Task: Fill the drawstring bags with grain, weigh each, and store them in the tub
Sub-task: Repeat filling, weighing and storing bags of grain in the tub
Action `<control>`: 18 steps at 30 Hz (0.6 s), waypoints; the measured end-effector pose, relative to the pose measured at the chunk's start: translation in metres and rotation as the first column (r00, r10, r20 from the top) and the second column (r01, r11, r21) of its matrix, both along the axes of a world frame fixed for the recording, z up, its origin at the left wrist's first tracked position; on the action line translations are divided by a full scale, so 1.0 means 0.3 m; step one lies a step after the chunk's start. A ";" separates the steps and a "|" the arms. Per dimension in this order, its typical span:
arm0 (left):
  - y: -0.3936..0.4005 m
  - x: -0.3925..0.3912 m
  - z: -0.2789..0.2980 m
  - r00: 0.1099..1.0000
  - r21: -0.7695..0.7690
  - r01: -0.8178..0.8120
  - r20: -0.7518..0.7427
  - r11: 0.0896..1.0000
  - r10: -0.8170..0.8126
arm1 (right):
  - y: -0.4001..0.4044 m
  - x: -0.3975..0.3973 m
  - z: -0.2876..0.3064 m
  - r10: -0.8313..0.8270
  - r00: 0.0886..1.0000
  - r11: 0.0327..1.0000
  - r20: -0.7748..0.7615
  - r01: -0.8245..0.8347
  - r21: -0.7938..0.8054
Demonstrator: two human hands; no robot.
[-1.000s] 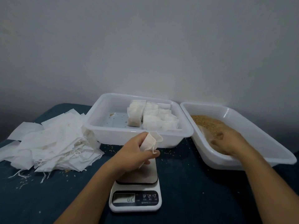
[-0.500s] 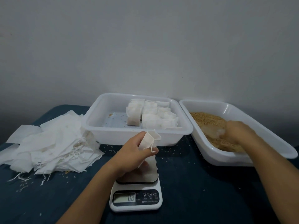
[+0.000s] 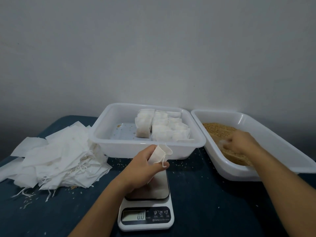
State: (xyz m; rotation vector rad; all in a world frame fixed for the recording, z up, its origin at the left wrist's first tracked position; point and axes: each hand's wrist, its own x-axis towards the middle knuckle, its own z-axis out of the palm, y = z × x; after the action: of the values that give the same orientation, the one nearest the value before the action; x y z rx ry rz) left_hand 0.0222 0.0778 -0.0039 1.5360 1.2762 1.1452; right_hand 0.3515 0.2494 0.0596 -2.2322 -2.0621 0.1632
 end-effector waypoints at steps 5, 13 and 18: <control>-0.001 -0.002 0.000 1.000 0.018 0.001 -0.001 1.000 -0.001 | 0.020 -0.016 -0.046 -0.035 0.988 0.999 -0.152 0.038 0.015; -0.001 0.011 -0.003 0.997 0.024 -0.045 0.065 0.999 0.043 | -0.018 -0.008 -0.010 -0.149 0.917 0.959 -0.370 0.225 0.172; -0.001 0.009 -0.006 0.993 0.021 -0.085 0.079 0.996 0.083 | -0.096 -0.026 0.003 -0.002 0.890 0.907 -0.456 0.194 0.374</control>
State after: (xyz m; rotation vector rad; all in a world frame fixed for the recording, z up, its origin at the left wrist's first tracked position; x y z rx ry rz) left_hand 0.0250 0.0776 -0.0058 1.4523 1.2890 1.2664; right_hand 0.3436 0.2206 0.0604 -1.8264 -1.5599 0.1917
